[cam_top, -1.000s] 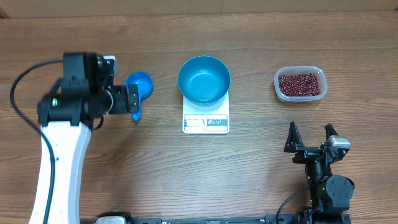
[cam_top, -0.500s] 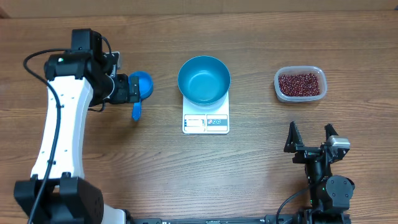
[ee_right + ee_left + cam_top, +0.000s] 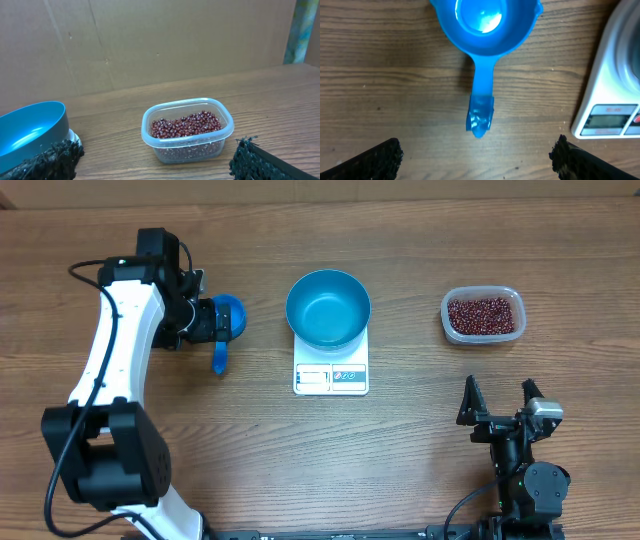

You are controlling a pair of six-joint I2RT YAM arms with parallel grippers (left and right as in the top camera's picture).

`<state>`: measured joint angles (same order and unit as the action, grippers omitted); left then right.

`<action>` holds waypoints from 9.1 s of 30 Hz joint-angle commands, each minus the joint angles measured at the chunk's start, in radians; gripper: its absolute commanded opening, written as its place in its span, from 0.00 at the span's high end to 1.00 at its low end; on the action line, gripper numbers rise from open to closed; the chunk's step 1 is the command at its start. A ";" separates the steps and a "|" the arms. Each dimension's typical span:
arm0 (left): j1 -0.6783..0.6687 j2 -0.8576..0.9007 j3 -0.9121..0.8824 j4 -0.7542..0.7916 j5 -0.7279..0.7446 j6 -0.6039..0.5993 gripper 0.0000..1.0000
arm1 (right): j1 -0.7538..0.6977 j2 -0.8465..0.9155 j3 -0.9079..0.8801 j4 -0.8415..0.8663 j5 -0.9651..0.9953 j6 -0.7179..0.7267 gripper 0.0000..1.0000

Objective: Scoop item into bowl and weigh 150g on scale
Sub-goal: 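Move the left gripper forward over the blue scoop handle, then lower the left gripper and close it on the blue scoop handle, then lift the blue scoop with the left gripper toward the right side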

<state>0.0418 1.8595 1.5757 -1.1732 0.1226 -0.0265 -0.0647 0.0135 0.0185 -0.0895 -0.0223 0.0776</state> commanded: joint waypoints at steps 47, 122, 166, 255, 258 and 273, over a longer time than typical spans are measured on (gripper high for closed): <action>-0.065 0.178 0.016 0.195 -0.082 -0.023 0.00 | -0.003 -0.011 -0.011 0.006 -0.002 -0.004 0.00; -0.091 0.181 -0.068 0.235 -0.071 -0.056 0.33 | -0.003 -0.011 -0.011 0.006 -0.002 -0.004 0.00; -0.095 0.181 -0.087 0.244 -0.082 -0.082 0.41 | -0.003 -0.011 -0.011 0.006 -0.002 -0.003 0.00; -0.095 0.126 0.234 0.013 -0.078 -0.086 0.96 | -0.003 -0.011 -0.011 0.006 -0.002 -0.004 0.00; -0.095 0.126 0.286 -0.026 -0.078 -0.086 0.96 | -0.003 -0.011 -0.011 0.005 -0.002 -0.004 0.00; -0.102 0.124 0.617 -0.185 0.076 -0.264 0.96 | -0.003 -0.011 -0.011 0.006 -0.002 -0.004 0.00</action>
<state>-0.0502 2.0205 2.1307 -1.3491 0.1295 -0.2092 -0.0647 0.0135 0.0185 -0.0898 -0.0223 0.0780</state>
